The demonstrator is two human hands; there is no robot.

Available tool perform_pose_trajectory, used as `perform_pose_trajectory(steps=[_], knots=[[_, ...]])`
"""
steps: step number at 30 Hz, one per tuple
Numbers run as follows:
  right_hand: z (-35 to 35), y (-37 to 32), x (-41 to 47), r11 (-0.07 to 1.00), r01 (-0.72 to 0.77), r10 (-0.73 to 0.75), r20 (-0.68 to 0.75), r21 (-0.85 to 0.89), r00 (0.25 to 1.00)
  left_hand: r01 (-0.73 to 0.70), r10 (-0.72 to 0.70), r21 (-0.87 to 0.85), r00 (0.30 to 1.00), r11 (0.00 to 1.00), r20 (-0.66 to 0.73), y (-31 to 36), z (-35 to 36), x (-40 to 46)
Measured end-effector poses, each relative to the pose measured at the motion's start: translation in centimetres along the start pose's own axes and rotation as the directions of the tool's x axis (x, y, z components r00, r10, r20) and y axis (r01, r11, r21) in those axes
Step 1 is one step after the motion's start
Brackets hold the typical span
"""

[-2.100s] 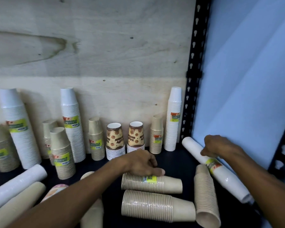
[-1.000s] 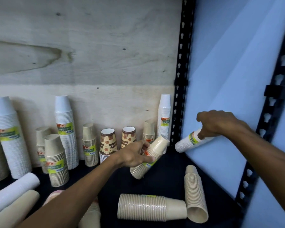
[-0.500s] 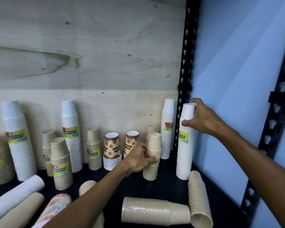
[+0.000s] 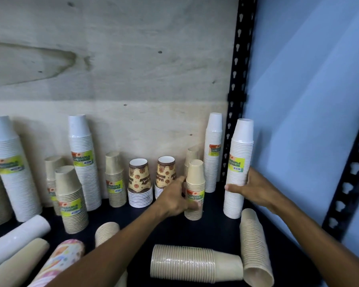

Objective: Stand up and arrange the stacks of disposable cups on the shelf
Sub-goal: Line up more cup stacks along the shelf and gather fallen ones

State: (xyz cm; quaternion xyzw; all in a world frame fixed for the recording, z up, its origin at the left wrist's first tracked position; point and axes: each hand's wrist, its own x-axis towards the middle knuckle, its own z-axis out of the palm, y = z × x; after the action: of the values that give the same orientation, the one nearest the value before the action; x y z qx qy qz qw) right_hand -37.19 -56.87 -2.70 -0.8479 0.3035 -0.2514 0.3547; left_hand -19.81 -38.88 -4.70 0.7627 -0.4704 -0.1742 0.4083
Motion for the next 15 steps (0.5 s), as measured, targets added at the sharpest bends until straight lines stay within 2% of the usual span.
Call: perform_pose_trajectory(steps=[6,15], knots=[[1.1,-0.1,0.4,0.999,-0.013,0.013,-0.015,0.053,1.000,0.009,-0.008,0.014,0.998,1.000,-0.063,0.3,0.8,0.6],[2.0,0.1,1.4,0.990,0.037,-0.041,0.027,0.133,0.999,0.014,-0.009,0.036,0.990,0.999,-0.140,0.2,1.9,1.6]])
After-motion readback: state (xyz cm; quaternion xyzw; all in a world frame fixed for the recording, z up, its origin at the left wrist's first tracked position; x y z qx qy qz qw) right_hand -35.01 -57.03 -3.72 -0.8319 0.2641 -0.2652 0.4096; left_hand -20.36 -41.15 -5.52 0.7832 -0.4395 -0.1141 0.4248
